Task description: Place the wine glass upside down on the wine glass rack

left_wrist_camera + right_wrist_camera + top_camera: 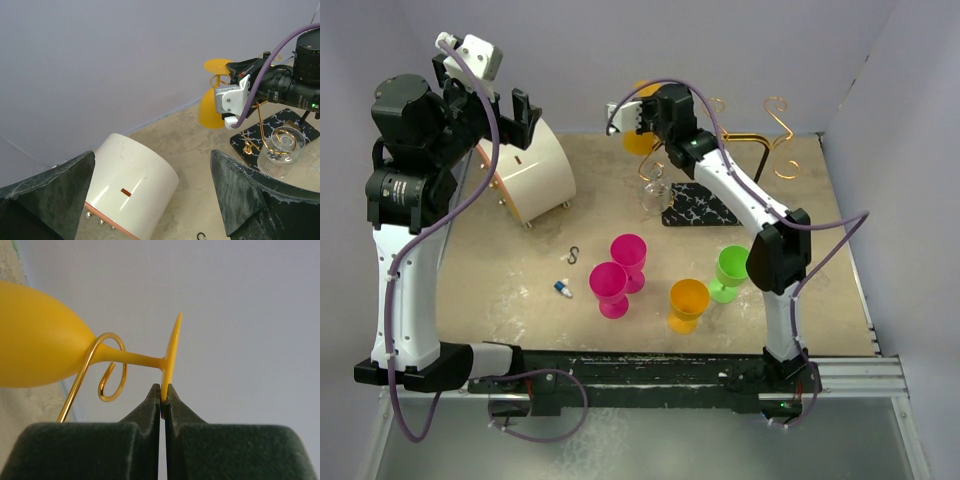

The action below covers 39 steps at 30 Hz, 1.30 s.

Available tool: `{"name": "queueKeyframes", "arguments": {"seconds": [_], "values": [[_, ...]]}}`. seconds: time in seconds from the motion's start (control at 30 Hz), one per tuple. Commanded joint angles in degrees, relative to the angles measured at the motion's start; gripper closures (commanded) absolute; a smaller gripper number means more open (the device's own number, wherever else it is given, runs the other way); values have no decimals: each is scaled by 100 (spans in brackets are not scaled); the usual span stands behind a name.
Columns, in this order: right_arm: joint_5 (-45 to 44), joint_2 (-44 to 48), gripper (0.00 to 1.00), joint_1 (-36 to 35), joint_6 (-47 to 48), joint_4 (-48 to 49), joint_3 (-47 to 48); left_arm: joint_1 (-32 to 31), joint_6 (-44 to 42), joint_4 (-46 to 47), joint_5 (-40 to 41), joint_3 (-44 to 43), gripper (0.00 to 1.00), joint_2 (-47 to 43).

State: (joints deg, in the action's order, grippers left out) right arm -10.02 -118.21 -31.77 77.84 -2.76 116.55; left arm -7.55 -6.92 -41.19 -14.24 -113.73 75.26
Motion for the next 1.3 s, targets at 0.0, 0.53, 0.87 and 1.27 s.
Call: {"name": "queueKeyframes", "arguments": {"seconds": [0.0, 0.53, 0.87, 1.27], "values": [[-156, 9, 100, -40, 209, 366, 450, 34, -68, 258, 90, -32, 1, -135], [-305, -265, 100, 53, 59, 64, 741, 35, -68, 249, 68, -52, 1, -100], [-421, -285, 100, 153, -60, -91, 755, 43, -61, 237, 71, -28, 1, -114], [-383, 102, 100, 240, -289, -131, 348, 61, -33, 258, 20, 39, 1, -160]]}}
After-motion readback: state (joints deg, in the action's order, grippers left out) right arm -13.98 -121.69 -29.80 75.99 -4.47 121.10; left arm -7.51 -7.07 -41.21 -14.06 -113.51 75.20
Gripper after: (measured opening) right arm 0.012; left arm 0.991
